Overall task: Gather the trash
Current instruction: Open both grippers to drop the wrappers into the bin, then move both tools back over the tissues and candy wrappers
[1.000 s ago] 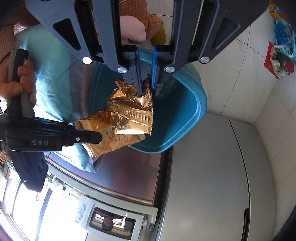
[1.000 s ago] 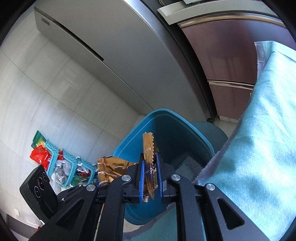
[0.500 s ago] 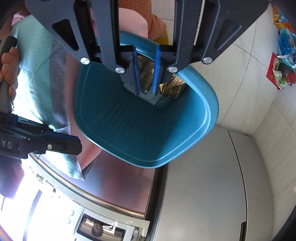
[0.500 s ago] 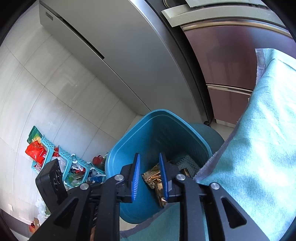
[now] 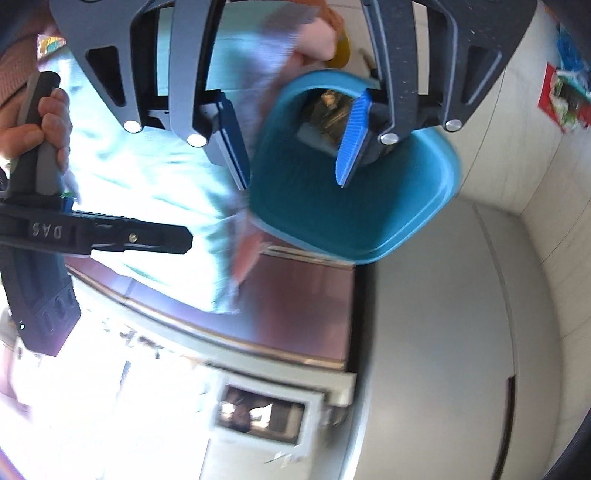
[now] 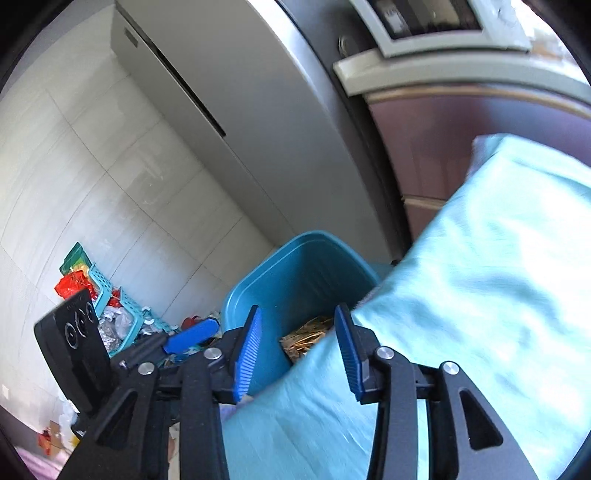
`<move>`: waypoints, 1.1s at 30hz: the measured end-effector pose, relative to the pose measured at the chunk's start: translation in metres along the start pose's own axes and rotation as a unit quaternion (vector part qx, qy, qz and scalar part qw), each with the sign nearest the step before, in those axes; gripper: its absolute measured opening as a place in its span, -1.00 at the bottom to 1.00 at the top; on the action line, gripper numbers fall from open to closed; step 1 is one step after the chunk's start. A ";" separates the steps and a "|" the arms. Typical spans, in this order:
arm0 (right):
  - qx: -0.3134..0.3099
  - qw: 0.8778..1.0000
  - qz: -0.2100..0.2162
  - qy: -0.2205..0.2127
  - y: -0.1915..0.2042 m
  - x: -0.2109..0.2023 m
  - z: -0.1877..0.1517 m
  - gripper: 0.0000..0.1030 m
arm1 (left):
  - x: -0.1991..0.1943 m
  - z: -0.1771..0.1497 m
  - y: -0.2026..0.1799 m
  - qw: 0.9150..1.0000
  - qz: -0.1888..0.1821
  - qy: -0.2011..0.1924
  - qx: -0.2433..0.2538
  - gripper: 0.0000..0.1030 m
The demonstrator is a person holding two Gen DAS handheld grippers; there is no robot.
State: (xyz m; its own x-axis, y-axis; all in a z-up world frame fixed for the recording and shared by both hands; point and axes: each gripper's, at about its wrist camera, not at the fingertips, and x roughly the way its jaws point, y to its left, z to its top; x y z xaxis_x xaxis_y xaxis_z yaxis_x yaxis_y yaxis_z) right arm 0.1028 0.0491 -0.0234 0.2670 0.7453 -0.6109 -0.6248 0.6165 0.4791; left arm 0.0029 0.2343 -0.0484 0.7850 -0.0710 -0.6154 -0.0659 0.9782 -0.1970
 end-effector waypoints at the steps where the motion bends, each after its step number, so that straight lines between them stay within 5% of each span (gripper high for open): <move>1: -0.003 1.000 -0.005 -0.010 -0.002 -0.011 -0.002 -0.16 | -0.003 0.001 -0.008 1.000 -0.008 -0.005 0.008 0.00; 5: -0.009 0.998 -0.034 -0.050 -0.013 -0.061 -0.015 -0.09 | -0.011 0.005 -0.046 0.998 -0.055 -0.012 0.043 0.17; 17: 0.044 0.979 -0.147 -0.136 -0.070 -0.193 -0.088 -0.03 | 0.007 -0.005 -0.177 0.974 -0.171 0.017 0.144 0.20; 28: 0.145 0.932 -0.269 -0.196 -0.137 -0.296 -0.162 0.04 | 0.031 -0.027 -0.273 0.940 -0.266 0.077 0.200 0.20; 33: 0.192 0.915 -0.292 -0.203 -0.162 -0.326 -0.196 0.09 | 0.046 -0.033 -0.307 0.927 -0.287 0.106 0.218 0.25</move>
State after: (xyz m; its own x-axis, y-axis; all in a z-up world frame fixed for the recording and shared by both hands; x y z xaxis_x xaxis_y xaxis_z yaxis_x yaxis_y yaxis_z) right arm -0.0272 -0.3432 -0.0253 0.7716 0.2446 -0.5872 -0.0052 0.9255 0.3787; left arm 0.0388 -0.0755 -0.0416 0.4717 -0.5963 -0.6496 0.6166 0.7497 -0.2403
